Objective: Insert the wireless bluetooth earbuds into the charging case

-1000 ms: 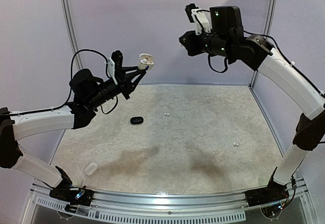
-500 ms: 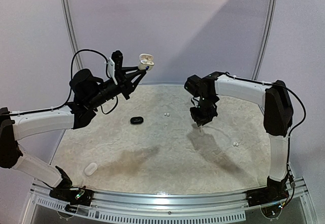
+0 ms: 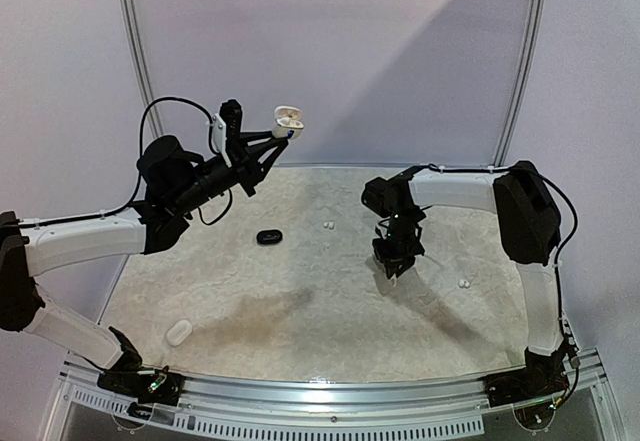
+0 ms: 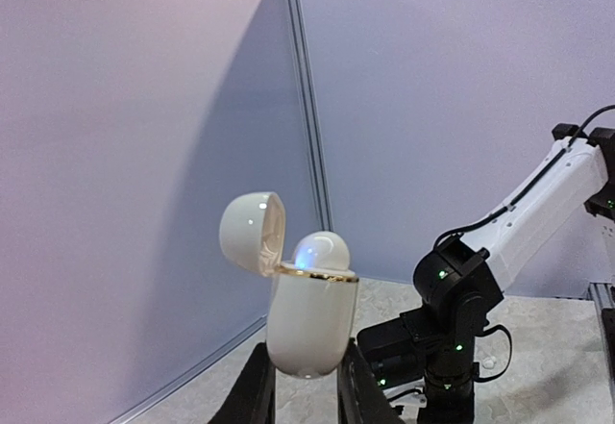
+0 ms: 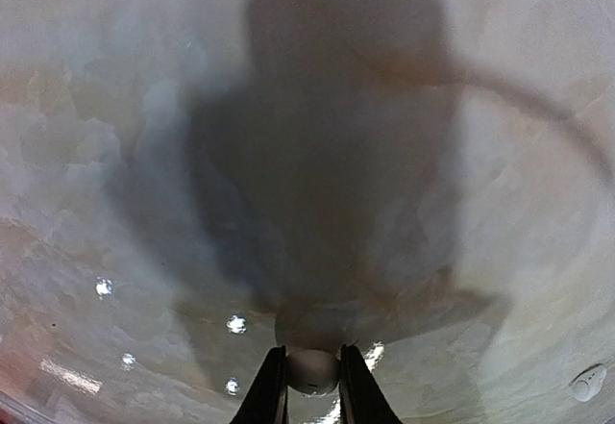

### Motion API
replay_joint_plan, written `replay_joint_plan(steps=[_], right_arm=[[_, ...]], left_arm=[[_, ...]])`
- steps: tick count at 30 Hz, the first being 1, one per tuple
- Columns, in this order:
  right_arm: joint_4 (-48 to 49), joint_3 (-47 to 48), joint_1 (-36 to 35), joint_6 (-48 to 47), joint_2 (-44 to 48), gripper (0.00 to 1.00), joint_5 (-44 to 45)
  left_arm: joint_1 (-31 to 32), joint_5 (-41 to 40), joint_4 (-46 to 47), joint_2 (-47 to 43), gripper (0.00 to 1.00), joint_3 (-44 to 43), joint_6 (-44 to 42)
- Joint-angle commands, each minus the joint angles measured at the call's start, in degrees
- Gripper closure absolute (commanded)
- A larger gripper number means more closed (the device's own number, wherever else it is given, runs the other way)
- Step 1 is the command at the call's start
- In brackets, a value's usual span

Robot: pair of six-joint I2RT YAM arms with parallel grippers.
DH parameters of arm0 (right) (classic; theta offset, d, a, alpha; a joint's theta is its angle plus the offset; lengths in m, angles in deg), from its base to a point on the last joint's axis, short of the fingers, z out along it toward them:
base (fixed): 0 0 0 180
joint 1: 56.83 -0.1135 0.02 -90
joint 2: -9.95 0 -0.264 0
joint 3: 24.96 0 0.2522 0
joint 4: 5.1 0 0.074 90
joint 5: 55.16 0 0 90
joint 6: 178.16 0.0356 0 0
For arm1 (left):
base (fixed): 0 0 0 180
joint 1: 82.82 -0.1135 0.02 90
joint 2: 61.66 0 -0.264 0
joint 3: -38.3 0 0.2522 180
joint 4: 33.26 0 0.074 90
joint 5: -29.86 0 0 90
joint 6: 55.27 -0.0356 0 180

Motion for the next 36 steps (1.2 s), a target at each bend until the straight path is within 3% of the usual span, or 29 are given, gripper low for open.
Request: replay_joint_plan(steps=[1,4,7,13,19,21,24,28,30,32,36], right_arm=[[1.32,-0.58,0.37,-0.32,-2.20,0.83,-1.92],[1.03,-0.32,0.36,-0.65,-2.56,0.73,-1.84],[0.17,0.45,0.46,-1.02,-2.30,0.53,-1.47],[-3.20,6.22,0.45,-4.90,1.23,0.39,2.44],[-2.09,17.27,0.42,-15.78,10.48,0.26,10.12],[6.12,16.40,0.26,-19.06,14.53,0.21,8.22],[26.12,6.96,-1.12,-24.42,23.78,0.20,-3.21],[70.36,-16.70,-3.04,-29.03,37.22,0.18,-22.51],[89.89,-24.68,-3.31,-28.05,41.26,0.15,-26.53],[95.12,-24.69,-3.48,-24.34,40.52,0.17,-27.99],[94.88,-18.87,-4.76,-24.25,35.57,0.21,-32.54]], left_arm=[[0.23,0.82,-0.32,-0.96,1.00,0.03,0.37],[0.23,0.83,-0.31,-0.97,1.00,-0.07,0.33],[0.23,0.93,-0.32,-0.87,1.00,-0.16,0.38],[-0.01,1.26,0.40,-0.79,1.00,-0.33,3.64],[-0.71,4.50,3.40,-0.73,1.00,-0.90,8.78],[-0.82,5.73,4.41,-0.75,1.00,-1.39,10.91],[-0.91,9.02,5.83,-0.79,1.00,-2.70,13.19],[-1.08,14.18,7.76,-0.74,1.00,-4.26,15.14],[-1.17,15.66,8.42,-0.65,1.00,-5.05,16.31],[-1.17,16.71,9.09,-0.58,1.00,-5.84,17.39],[-0.94,17.76,10.18,-0.40,1.00,-6.98,19.23]])
